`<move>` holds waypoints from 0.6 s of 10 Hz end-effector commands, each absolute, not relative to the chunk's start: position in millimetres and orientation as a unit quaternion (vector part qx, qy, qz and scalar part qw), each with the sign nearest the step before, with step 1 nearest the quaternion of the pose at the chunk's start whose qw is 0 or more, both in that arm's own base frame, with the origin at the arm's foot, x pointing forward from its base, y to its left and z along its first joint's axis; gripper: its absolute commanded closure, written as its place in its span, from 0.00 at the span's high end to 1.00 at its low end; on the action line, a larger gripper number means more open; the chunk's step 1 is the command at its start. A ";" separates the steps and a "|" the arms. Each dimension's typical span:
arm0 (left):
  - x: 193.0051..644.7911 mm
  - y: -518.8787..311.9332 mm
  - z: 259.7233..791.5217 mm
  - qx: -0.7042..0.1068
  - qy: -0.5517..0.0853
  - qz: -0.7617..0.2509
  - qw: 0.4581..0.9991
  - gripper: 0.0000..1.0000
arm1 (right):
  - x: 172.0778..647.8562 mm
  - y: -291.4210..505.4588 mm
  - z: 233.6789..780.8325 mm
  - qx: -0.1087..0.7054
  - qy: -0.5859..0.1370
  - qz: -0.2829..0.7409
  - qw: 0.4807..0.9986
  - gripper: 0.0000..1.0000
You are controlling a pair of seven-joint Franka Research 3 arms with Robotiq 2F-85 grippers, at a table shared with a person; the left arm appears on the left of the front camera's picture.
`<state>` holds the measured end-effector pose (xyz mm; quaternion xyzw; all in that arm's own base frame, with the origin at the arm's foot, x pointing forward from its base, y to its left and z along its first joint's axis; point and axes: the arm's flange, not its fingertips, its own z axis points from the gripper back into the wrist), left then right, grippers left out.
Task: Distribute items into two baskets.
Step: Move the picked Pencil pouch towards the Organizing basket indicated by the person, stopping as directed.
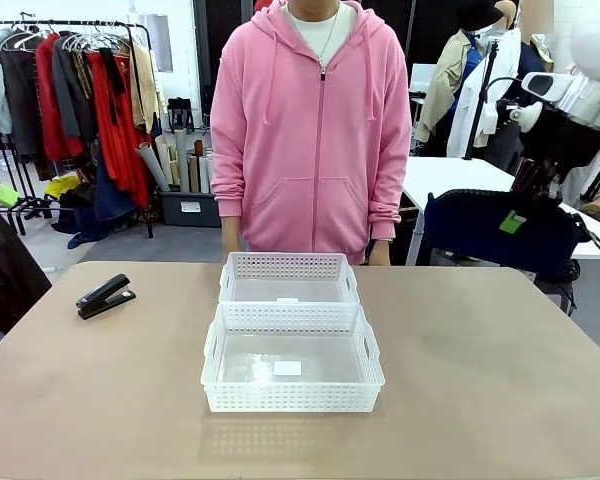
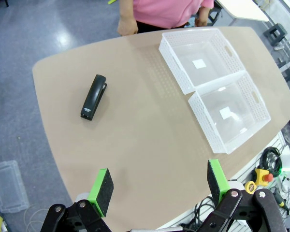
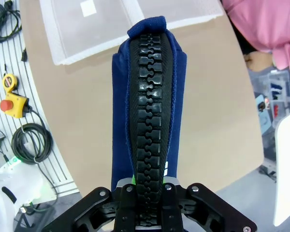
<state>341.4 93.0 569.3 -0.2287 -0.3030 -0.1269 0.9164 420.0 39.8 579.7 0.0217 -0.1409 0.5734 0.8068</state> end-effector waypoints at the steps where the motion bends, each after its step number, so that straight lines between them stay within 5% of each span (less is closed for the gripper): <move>1: 341.3 93.5 568.9 -0.227 -0.303 -0.126 0.917 1.00 | 420.3 40.6 580.0 0.016 -0.146 0.564 0.813 0.00; 6: 341.3 93.5 568.9 -0.227 -0.303 -0.126 0.917 1.00 | 420.3 40.6 580.0 0.016 -0.146 0.564 0.813 0.00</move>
